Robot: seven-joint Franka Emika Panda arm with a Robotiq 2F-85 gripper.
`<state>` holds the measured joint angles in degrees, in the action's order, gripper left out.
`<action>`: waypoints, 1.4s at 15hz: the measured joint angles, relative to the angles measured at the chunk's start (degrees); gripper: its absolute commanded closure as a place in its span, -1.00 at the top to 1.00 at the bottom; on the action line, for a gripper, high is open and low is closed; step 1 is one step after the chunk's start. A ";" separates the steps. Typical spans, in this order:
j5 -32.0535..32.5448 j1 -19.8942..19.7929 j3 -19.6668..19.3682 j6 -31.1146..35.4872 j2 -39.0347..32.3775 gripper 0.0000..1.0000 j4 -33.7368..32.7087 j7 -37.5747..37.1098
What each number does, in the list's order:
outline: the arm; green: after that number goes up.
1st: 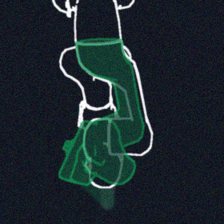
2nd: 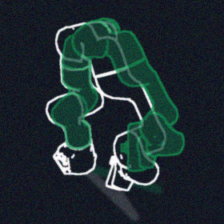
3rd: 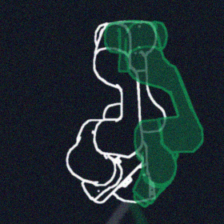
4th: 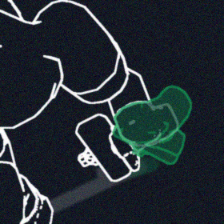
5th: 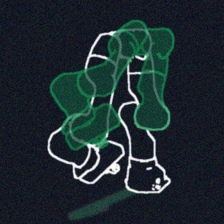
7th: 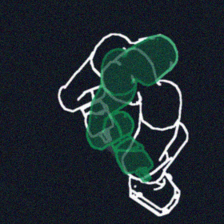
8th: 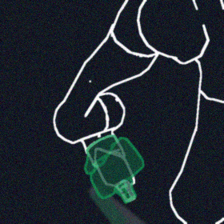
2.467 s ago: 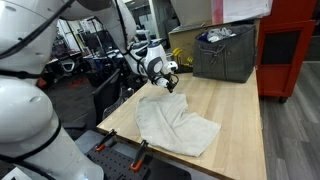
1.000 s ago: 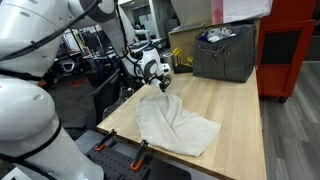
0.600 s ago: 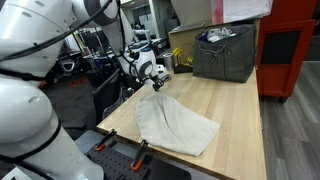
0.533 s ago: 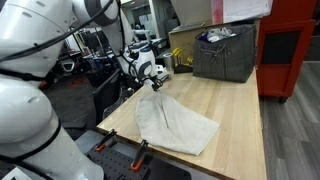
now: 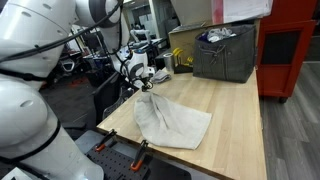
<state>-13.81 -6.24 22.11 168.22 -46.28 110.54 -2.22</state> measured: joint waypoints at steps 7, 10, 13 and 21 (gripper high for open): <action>-8.04 -13.68 10.09 0.07 12.86 -1.00 11.18 6.42; -11.02 -18.20 8.93 0.06 18.85 -1.00 14.98 8.03; -12.31 -18.79 3.38 0.08 22.07 -1.00 16.66 8.64; -7.28 -9.37 -21.52 -0.15 18.71 -0.44 17.21 -0.34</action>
<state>-21.09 -15.60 0.59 168.08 -27.57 127.75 -2.56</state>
